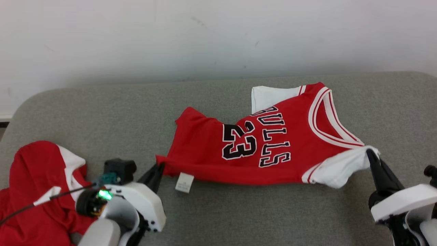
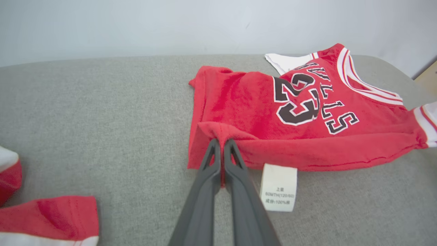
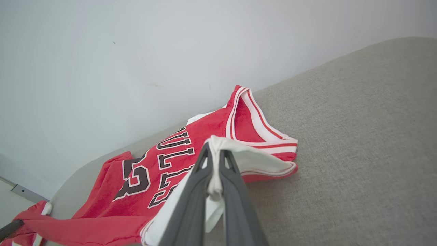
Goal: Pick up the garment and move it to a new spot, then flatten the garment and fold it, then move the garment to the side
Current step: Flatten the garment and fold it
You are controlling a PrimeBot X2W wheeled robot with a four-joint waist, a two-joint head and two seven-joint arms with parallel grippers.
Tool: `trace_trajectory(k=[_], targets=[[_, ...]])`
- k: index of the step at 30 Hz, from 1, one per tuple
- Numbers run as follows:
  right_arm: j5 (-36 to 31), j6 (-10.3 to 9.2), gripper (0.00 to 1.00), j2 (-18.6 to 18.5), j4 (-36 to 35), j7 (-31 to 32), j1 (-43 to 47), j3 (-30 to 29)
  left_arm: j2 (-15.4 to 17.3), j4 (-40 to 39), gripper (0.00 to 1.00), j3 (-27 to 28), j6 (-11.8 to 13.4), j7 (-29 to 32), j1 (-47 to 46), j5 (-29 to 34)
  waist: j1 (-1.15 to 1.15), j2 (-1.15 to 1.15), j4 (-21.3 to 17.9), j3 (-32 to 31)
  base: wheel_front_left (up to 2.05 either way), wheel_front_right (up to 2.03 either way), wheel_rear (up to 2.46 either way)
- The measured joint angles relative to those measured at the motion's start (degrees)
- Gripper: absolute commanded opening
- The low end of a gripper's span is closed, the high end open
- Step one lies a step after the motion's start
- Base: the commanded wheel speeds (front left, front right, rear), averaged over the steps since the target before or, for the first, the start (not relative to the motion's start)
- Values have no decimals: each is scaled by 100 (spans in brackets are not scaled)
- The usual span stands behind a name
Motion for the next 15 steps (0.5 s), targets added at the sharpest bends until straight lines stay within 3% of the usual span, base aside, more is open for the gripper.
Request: trace_trajectory(k=[6,15], targets=[[151,0,0,-131,-299,-264,-1081,70,227,301,0,96,-200,-243,-1347,36,0,0,-65,497,0,0,0],[88,0,0,-435,301,-387,-3409,-3,310,1755,0,-54,-445,-703,-4067,-13,1,0,-29,1427,0,0,0]])
